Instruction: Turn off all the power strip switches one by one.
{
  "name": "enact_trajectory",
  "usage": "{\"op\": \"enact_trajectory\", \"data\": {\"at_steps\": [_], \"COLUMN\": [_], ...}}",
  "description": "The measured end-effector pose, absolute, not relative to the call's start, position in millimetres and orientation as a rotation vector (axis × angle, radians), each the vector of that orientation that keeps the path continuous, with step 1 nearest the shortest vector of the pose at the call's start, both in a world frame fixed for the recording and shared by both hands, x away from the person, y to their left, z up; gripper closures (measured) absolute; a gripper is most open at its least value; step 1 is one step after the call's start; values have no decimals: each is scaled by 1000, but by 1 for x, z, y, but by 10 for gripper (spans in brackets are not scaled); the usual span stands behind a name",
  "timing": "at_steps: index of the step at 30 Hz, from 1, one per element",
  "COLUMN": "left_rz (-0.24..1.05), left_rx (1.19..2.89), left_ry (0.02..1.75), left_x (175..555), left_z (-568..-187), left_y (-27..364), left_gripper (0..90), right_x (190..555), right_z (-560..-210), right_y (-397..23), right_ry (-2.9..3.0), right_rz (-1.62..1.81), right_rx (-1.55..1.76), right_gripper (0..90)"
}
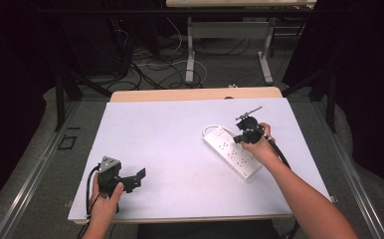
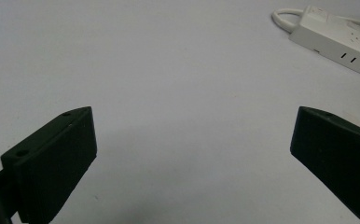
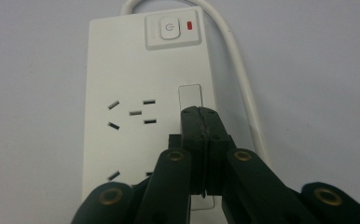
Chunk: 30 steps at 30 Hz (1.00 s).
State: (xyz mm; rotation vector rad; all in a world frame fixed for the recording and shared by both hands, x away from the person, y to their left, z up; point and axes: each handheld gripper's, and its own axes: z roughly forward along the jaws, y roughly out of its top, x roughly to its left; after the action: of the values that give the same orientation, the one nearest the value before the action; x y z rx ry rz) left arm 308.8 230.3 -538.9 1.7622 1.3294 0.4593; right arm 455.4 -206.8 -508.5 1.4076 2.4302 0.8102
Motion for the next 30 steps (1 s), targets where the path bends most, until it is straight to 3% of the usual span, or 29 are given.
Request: {"op": "enact_trajectory", "data": {"at_steps": [30], "left_rz": [461], "left_rx": [1756], "left_ry": [1332], "left_x": [309], "left_z": [-539], "left_y": [229], "left_gripper": [3], "right_x": [440], "right_z": [-511], "right_y": [-224], "right_ry": [2461], "right_rz": [747], "right_rx": [1397], "right_gripper": [900]}}
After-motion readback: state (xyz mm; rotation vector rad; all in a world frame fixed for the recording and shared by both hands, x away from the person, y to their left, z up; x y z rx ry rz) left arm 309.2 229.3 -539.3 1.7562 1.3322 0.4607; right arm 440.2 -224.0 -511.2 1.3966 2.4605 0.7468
